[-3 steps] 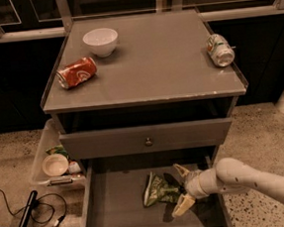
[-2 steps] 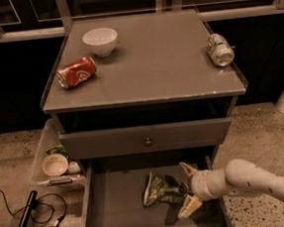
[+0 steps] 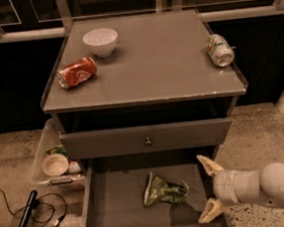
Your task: Place green jalapeno chip bag into middle drawer
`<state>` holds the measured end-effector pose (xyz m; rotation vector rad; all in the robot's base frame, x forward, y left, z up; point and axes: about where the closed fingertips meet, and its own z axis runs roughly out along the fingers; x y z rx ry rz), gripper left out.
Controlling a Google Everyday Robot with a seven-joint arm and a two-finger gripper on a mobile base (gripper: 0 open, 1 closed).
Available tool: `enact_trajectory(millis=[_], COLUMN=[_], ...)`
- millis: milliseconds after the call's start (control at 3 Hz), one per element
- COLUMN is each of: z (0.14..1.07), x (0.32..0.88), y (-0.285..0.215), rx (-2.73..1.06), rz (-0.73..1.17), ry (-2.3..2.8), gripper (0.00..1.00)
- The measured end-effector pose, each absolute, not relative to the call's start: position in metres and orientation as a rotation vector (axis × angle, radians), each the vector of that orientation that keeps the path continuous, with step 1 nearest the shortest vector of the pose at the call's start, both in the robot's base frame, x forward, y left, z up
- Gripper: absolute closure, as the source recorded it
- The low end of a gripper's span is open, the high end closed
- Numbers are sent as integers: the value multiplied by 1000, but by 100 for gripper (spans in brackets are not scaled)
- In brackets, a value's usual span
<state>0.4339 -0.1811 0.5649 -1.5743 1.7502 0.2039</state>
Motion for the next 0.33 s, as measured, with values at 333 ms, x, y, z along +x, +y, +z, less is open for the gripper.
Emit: enact_trajectory(millis=[333], z=[570], x=[431], y=[-191], rx=[-1560], rz=[180], ry=[1760], gripper=[0])
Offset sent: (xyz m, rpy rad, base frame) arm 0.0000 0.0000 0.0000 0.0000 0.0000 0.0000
